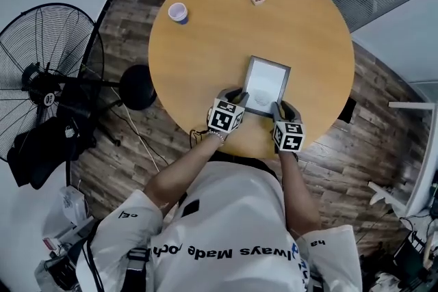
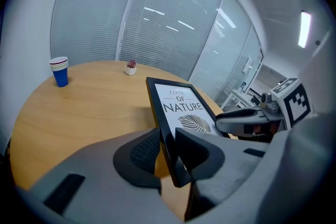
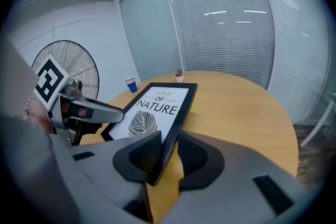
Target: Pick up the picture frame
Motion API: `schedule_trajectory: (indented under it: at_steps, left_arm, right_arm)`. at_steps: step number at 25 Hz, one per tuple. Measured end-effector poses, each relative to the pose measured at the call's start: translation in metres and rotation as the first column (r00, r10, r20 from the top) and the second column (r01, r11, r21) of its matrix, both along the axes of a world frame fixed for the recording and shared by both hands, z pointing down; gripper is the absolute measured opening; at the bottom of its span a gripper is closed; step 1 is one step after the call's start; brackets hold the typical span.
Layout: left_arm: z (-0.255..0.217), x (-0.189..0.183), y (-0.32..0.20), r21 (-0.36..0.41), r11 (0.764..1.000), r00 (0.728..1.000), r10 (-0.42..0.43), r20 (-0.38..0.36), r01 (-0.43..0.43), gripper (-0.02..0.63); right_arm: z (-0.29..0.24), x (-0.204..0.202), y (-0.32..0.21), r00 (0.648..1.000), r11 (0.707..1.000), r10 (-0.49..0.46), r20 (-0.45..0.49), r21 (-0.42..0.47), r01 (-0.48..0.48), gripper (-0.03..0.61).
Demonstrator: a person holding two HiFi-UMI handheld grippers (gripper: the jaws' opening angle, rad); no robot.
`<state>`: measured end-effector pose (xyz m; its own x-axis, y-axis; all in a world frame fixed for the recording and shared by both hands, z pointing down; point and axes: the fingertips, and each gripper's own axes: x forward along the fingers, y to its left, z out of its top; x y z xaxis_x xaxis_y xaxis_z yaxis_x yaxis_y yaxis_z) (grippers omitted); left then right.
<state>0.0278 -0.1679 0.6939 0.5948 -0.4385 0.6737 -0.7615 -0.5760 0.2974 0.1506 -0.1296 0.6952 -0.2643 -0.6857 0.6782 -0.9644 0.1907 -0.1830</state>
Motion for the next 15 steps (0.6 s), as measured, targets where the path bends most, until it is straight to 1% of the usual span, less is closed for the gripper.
schedule_trajectory:
  at_steps: [8,15]
  left_arm:
    - [-0.028,0.002,0.006,0.030,0.999,1.000,-0.015,-0.023,0.016,0.104]
    - [-0.050,0.000,0.014,0.054,0.998,0.999,-0.031,-0.042,0.033,0.104]
  right_arm:
    - [-0.028,0.003,0.005,1.000,0.999,-0.005,-0.002,0.043,0.005,0.112]
    - [-0.054,0.002,0.010,1.000,0.997,-0.016,-0.023,0.079,0.018,0.112]
